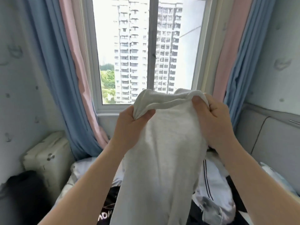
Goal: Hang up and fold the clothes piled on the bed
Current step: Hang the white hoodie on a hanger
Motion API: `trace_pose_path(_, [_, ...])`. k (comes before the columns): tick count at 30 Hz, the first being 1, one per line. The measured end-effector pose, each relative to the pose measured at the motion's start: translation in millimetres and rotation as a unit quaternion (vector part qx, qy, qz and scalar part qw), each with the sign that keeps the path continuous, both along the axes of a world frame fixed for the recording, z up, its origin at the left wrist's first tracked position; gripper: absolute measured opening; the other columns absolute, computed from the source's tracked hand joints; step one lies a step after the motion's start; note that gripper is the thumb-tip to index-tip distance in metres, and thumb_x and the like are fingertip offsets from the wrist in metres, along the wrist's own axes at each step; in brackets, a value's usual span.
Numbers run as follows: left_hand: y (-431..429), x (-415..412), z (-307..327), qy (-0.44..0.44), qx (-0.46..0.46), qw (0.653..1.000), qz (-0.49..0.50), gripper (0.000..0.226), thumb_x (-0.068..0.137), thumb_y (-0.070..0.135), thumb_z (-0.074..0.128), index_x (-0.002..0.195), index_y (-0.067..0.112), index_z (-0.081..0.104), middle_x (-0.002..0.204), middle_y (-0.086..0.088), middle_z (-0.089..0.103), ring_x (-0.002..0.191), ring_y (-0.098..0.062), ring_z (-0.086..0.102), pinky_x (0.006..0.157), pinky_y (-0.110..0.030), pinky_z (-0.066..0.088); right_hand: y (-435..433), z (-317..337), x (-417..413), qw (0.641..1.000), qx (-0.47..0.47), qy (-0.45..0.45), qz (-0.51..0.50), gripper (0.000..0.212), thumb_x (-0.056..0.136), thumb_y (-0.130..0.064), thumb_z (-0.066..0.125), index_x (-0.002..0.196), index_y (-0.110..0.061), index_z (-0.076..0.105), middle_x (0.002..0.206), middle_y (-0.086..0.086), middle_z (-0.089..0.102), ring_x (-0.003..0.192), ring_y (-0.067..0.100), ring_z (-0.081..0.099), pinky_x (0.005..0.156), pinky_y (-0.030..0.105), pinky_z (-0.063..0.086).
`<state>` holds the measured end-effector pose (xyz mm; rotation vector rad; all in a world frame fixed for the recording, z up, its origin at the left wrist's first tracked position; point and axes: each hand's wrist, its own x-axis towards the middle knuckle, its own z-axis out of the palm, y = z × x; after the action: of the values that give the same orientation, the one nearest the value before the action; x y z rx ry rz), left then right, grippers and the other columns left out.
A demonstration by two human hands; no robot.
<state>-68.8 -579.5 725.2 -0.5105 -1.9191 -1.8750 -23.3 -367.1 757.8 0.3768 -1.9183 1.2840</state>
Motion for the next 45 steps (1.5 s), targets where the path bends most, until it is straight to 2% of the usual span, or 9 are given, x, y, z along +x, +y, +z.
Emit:
trace_pose_path(5, [38.3,9.1,66.4,0.072,0.030,0.997,-0.010,0.051,0.078,0.046,0.075,0.100,0.001,0.067,0.082,-0.010,0.064,0.073,-0.014,0.054,0.065,-0.030,0.043,35.8,55.0,-6.0,0.997,-0.008,0.075,-0.006,0.056,0.089,-0.050,0.049,0.076,0.004,0.044,0.065,0.013,0.036,0.056,0.006,0.035,0.049,0.016,0.028])
trace_pose_path(9, [64.1,3.2,60.8,0.070,-0.003,0.997,0.021,0.032,0.085,0.039,0.078,0.093,0.012,0.064,0.073,0.000,0.063,0.061,-0.007,0.052,0.054,-0.016,0.042,64.9,50.0,-11.7,0.998,-0.020,0.039,0.042,0.057,0.087,-0.053,0.054,0.077,0.002,0.045,0.062,0.000,0.039,0.054,0.007,0.038,0.048,0.017,0.031])
trace_pose_path(14, [97.7,0.5,-12.8,0.008,-0.036,0.999,-0.018,0.012,0.090,0.017,0.074,0.081,0.025,0.070,0.066,0.015,0.059,0.058,0.001,0.048,0.055,-0.009,0.038,100.4,-35.5,-17.2,0.971,-0.031,-0.140,0.190,0.053,0.092,-0.048,0.066,0.084,0.004,0.057,0.071,0.010,0.047,0.064,0.020,0.043,0.059,0.037,0.034])
trace_pose_path(18, [121.8,16.7,-95.0,-0.069,-0.031,0.995,-0.061,0.014,0.083,0.021,0.074,0.071,0.022,0.067,0.067,0.011,0.055,0.063,-0.006,0.047,0.059,-0.019,0.038,129.8,-120.8,-9.7,0.918,-0.078,-0.280,0.272,0.046,0.079,-0.028,0.065,0.074,0.005,0.033,0.072,0.010,0.032,0.063,0.023,0.028,0.054,0.033,0.022])
trace_pose_path(22, [138.2,37.2,-167.3,-0.149,-0.074,0.981,-0.096,0.013,0.083,0.025,0.072,0.083,0.012,0.068,0.074,0.008,0.058,0.070,-0.008,0.050,0.067,-0.021,0.040,161.3,-184.3,6.0,0.879,-0.072,-0.363,0.300,0.034,0.071,-0.026,0.074,0.073,-0.013,0.043,0.065,0.004,0.041,0.057,0.013,0.038,0.048,0.018,0.032])
trace_pose_path(28, [157.9,71.0,-220.7,-0.234,-0.182,0.947,-0.127,0.026,0.080,0.023,0.074,0.089,0.000,0.066,0.075,-0.012,0.055,0.073,-0.016,0.047,0.069,-0.035,0.037,191.4,-235.1,25.6,0.835,0.095,-0.447,0.306,0.035,0.078,-0.020,0.079,0.103,-0.036,0.062,0.074,-0.006,0.066,0.067,0.009,0.054,0.063,0.019,0.043])
trace_pose_path(31, [170.1,87.1,-236.2,-0.244,-0.220,0.938,-0.109,0.026,0.083,0.019,0.078,0.085,-0.003,0.063,0.071,-0.004,0.050,0.067,-0.012,0.043,0.065,-0.033,0.033,200.1,-259.3,33.4,0.815,0.199,-0.462,0.289,0.018,0.081,-0.021,0.078,0.079,-0.031,0.063,0.064,-0.017,0.053,0.059,0.001,0.045,0.057,0.015,0.035])
trace_pose_path(37, [192.1,103.1,-230.1,-0.244,-0.154,0.955,-0.069,0.034,0.087,0.001,0.074,0.070,-0.006,0.046,0.066,-0.002,0.036,0.058,-0.008,0.031,0.054,-0.023,0.025,229.5,-317.8,44.3,0.752,0.309,-0.533,0.237,0.046,0.081,-0.035,0.078,0.053,-0.023,0.045,0.053,-0.012,0.044,0.052,0.006,0.039,0.055,0.026,0.032])
trace_pose_path(45, [183.8,92.9,-218.9,-0.211,-0.087,0.974,0.019,0.020,0.079,0.015,0.063,0.077,-0.003,0.053,0.069,-0.006,0.044,0.064,-0.014,0.040,0.056,-0.024,0.032,280.2,-394.0,78.8,0.631,0.402,-0.648,0.141,0.030,0.091,-0.051,0.067,0.106,-0.025,0.071,0.100,-0.004,0.064,0.099,0.021,0.058,0.086,0.032,0.044])
